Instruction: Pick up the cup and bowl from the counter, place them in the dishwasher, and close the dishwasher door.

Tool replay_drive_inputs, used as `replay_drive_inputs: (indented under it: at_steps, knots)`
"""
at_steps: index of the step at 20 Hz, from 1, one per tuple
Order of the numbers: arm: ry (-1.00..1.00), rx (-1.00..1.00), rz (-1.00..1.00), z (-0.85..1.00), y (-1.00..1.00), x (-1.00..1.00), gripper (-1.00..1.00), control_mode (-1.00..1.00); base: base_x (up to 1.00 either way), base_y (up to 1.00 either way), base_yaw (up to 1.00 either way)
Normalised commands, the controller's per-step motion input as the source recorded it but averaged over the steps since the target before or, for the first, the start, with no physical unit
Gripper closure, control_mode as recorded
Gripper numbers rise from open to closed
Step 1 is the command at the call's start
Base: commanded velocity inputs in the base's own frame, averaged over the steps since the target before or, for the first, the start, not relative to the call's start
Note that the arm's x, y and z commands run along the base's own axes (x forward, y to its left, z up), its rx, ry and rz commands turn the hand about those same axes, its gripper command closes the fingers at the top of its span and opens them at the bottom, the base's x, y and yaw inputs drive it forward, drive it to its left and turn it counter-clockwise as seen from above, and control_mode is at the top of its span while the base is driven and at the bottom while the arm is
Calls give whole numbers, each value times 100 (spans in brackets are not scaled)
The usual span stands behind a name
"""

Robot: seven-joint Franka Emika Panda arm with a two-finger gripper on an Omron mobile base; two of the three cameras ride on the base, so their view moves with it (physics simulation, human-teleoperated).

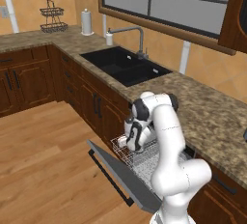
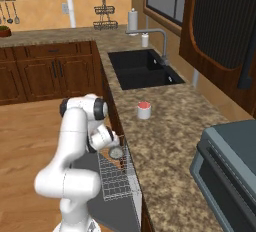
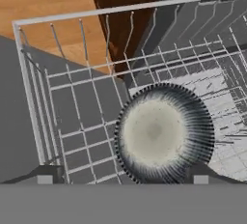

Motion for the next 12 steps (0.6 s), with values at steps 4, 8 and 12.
replay_drive_inputs:
  at_steps: [4, 8, 12]
  knots:
    - [-22, 8, 0, 100, 20, -62, -100, -100, 0, 0, 0]
    - [-23, 0, 0, 100, 17, -82, -100, -100, 0, 0, 0]
    - [-20, 0, 0, 100, 26, -75, -100, -100, 0, 0, 0]
